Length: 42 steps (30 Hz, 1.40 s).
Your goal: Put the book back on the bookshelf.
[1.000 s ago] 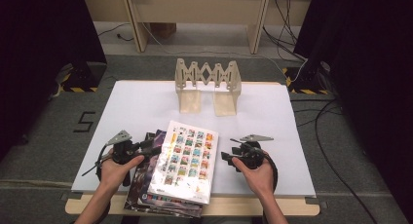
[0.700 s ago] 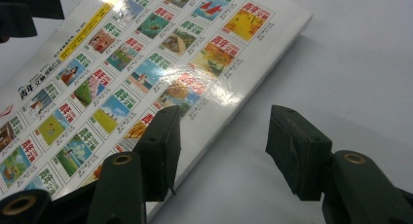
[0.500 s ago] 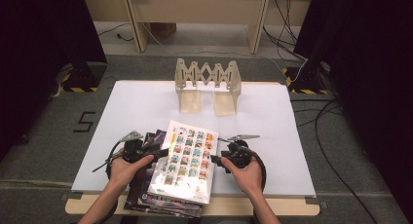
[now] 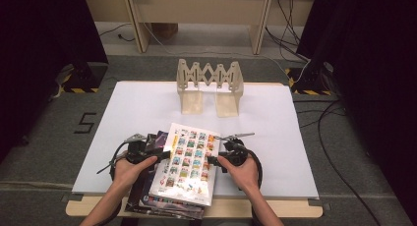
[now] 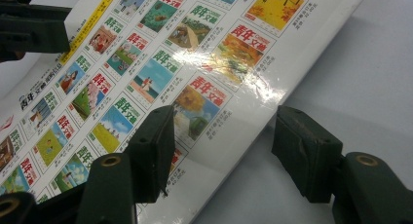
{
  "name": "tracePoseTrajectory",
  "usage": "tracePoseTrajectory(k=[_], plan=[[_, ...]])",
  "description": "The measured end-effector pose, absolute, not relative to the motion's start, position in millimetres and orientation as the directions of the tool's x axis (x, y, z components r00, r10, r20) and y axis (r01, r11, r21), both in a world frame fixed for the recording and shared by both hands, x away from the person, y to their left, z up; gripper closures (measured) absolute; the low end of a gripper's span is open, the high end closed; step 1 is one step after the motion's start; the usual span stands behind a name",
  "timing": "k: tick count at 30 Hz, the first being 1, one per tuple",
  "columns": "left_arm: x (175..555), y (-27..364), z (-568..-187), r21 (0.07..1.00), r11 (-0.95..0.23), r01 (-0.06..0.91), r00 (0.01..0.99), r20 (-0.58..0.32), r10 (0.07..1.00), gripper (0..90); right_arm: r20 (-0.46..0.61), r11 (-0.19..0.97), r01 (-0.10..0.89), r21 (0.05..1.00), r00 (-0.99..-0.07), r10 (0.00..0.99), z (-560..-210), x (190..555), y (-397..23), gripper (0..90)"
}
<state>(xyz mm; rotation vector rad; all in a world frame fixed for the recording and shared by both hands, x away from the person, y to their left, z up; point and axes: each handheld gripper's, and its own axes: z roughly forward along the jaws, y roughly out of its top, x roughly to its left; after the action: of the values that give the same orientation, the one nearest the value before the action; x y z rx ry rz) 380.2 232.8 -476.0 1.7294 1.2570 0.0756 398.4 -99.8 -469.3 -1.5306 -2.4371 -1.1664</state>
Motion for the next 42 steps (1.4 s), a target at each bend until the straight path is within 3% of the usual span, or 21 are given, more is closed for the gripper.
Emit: tracePoseTrajectory(k=[6,9,18,24,29,34,42], plan=[[374.6,235.7,-474.7,0.674,0.067,0.736,0.422,-0.534,0.733,60.1,0.393,0.236,0.784,0.574,-0.516,0.761,-469.3,398.5,-99.1,39.8],[366.5,234.8,-475.4,0.626,0.122,0.77,0.393,-0.616,0.683,63.2,0.391,0.237,0.785,0.572,-0.515,0.763,-469.3,399.0,-99.3,39.5],[344.7,219.3,-481.0,0.594,0.148,0.79,0.368,-0.654,0.66,71.4,0.407,0.21,0.793,0.571,-0.496,0.767,-470.8,402.1,-102.2,39.7],[338.4,216.8,-483.3,0.591,0.132,0.795,0.374,-0.651,0.661,69.9,0.428,0.176,0.805,0.566,-0.469,0.773,-473.0,422.3,-108.0,39.5],[345.6,219.8,-484.6,0.547,0.126,0.827,0.35,-0.678,0.646,67.9,0.464,0.162,0.821,0.548,-0.459,0.758,-474.7,437.5,-109.5,39.3],[354.9,222.6,-483.3,0.542,0.109,0.833,0.345,-0.664,0.663,59.8,0.495,0.162,0.831,0.531,-0.461,0.736,-477.9,452.5,-109.1,35.3],[376.9,222.8,-481.9,0.544,0.113,0.831,0.336,-0.654,0.678,58.7,0.541,0.154,0.852,0.5,-0.446,0.713,-481.1,463.2,-109.7,32.0]])
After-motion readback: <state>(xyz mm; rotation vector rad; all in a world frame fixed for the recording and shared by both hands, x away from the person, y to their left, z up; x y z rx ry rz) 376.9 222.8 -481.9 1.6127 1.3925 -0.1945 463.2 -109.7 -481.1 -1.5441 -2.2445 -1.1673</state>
